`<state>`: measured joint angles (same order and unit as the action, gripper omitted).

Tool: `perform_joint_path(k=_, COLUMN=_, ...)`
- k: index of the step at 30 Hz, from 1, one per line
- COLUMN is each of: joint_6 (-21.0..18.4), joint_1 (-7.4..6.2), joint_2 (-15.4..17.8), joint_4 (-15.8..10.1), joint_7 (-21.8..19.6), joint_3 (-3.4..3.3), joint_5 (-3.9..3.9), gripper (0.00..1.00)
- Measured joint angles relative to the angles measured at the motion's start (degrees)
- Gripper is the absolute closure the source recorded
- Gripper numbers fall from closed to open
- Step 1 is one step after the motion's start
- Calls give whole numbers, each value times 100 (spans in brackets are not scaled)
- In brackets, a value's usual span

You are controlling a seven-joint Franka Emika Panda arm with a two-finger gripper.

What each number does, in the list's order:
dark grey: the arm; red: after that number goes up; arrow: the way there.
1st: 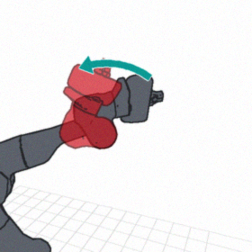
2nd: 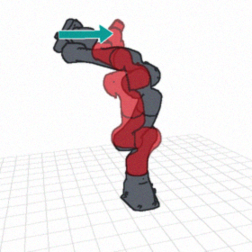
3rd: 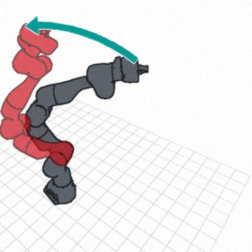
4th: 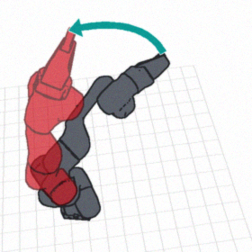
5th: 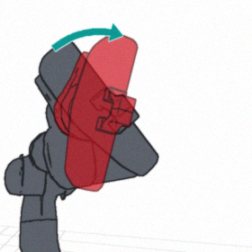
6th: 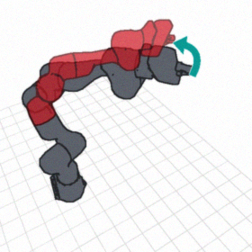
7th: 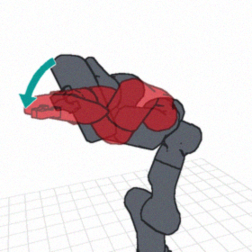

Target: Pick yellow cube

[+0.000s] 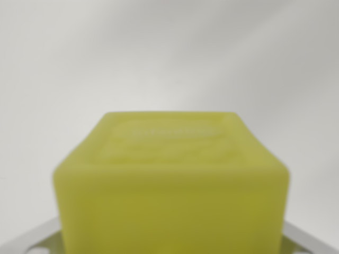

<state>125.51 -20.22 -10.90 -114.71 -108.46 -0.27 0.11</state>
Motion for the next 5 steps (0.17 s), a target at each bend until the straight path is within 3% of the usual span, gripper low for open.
perform_joint_path(k=5, joint_6=0, joint_1=0, joint_2=0, joint_4=0, joint_7=0, joint_3=0, joint_5=0, gripper=100)
